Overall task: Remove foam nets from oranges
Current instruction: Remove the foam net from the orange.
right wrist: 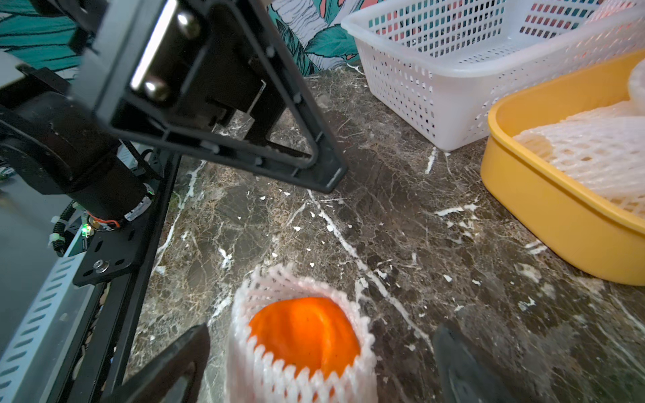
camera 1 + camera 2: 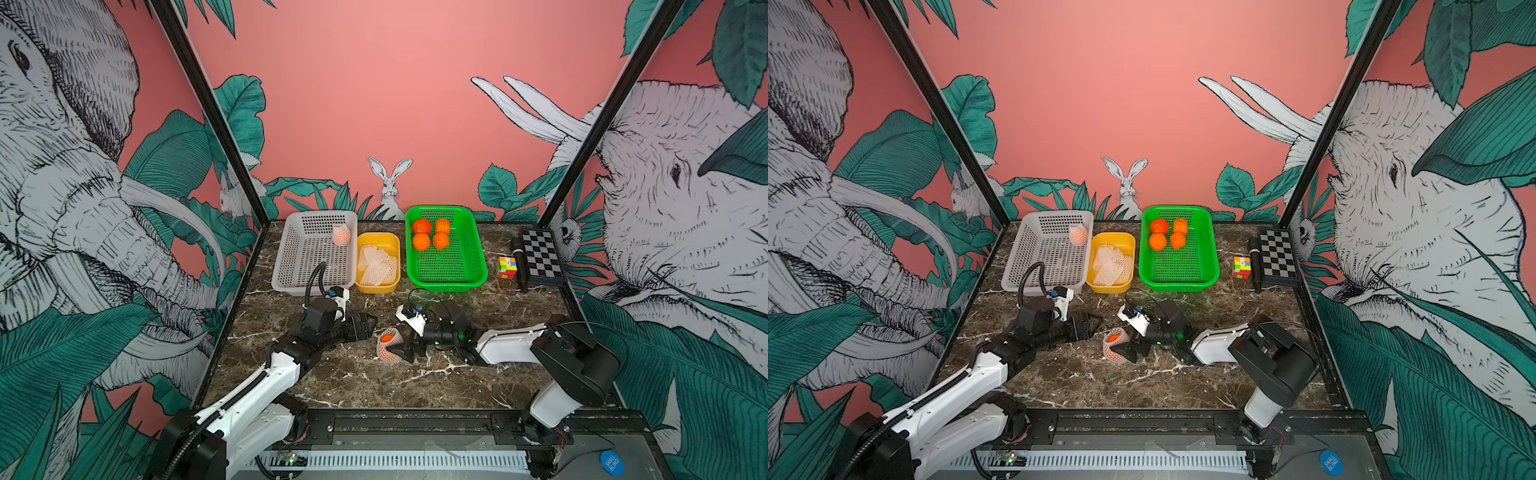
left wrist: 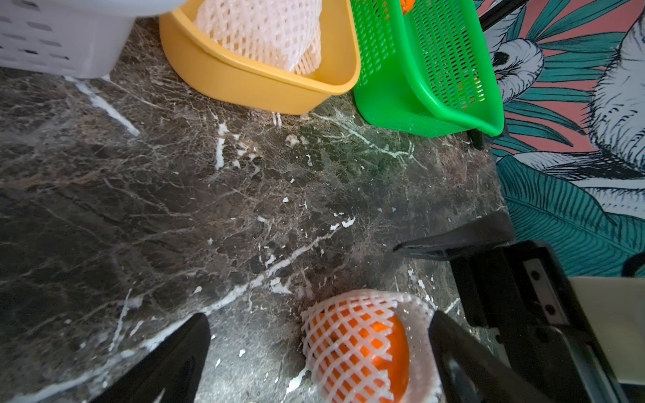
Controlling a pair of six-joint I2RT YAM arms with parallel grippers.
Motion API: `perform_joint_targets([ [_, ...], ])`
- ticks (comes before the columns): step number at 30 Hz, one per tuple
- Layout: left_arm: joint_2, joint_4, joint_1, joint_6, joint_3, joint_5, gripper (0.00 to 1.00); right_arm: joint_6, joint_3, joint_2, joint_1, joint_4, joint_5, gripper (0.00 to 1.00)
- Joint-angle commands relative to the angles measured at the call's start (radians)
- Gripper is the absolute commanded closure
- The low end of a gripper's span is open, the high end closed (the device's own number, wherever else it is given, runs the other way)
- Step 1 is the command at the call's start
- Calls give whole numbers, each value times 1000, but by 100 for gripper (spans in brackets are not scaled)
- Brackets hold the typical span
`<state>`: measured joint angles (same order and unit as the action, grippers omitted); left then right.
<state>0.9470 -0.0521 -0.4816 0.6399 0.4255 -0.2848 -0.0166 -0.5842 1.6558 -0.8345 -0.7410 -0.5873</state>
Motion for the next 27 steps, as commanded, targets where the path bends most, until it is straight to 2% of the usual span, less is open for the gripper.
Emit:
perform_joint_targets([
  [1,0,38,5,13,-31,-13,1,-5,-35,29,-14,-28,-15,1],
  [4,8,49,6,14,-37,-19,1,1,-52,46,-15,-29,-38,4],
  [11,36,53,6,-3,-32,-25,1,13,-55,35,-15,15,-78,36],
  [18,66,48,8,-26,-20,-27,1,1,-24,-4,-14,26,-83,73],
  [20,74,42,9,-33,-12,-28,1,-1,-11,-24,-17,33,-79,77],
  [24,74,45,13,-40,5,-33,1,15,1,-89,-16,66,-60,92],
  [27,62,33,12,-55,26,-36,1,15,0,-124,-16,66,-41,94],
])
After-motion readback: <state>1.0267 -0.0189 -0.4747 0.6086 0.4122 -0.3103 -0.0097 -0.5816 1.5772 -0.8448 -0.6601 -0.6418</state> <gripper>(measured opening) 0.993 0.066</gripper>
